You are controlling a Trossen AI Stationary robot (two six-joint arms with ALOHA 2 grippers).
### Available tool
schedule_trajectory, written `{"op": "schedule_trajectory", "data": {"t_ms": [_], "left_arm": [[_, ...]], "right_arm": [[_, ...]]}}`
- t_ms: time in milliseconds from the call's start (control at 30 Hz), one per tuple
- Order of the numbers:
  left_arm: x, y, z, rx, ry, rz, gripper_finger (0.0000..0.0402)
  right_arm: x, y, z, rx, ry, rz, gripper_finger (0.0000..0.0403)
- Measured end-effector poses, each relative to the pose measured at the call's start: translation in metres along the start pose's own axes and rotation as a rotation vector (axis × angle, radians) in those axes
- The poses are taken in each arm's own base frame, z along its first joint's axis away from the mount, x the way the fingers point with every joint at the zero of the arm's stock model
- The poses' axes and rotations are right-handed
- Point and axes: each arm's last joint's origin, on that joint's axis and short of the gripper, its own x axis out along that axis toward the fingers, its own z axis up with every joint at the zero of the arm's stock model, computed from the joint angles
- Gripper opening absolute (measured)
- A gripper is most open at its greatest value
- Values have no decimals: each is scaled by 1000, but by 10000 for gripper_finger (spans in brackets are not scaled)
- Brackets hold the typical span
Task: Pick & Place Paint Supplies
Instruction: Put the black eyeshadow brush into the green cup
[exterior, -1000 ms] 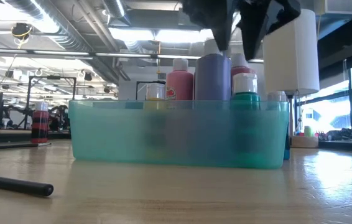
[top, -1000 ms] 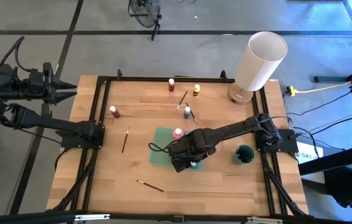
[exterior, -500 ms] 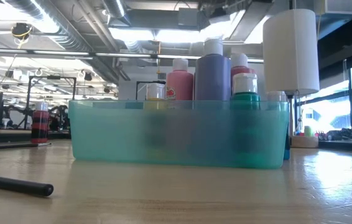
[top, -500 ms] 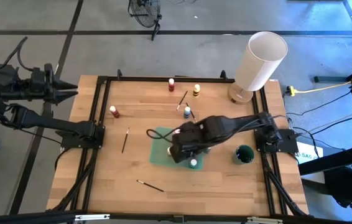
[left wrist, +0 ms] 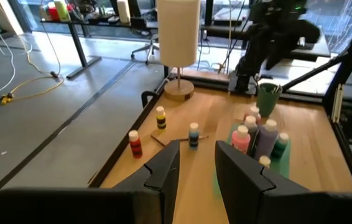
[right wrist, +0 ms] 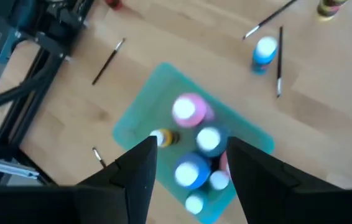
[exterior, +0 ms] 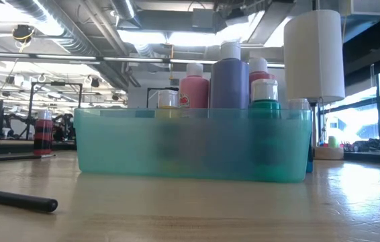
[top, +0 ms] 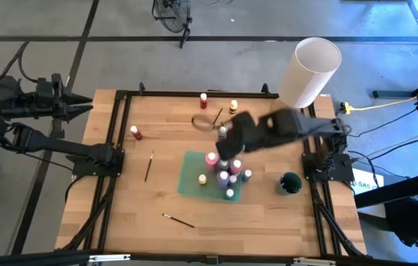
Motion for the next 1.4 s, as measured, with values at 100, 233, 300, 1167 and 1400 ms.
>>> {"op": "schedule_trajectory", "data": {"t_ms": [100,233,300,1167,1400], "left_arm": [[6,-2,6,-1,-9,-1,98],[21,-7,16,1,-7,17,98],[30,-10,23,2,-3,31,98],[150,-39,52,-59,219,313,98],[159,-42,52,-114,230,324,98]], "right_arm": [[-4,-17,29,-13,7,9,197],[-9,-46,69,-60,-23,-2,197],[-12,-63,88,-95,-30,-5,197],[4,-239,77,-336,106,-249,197],[38,-246,62,-405,233,-261,197]]}}
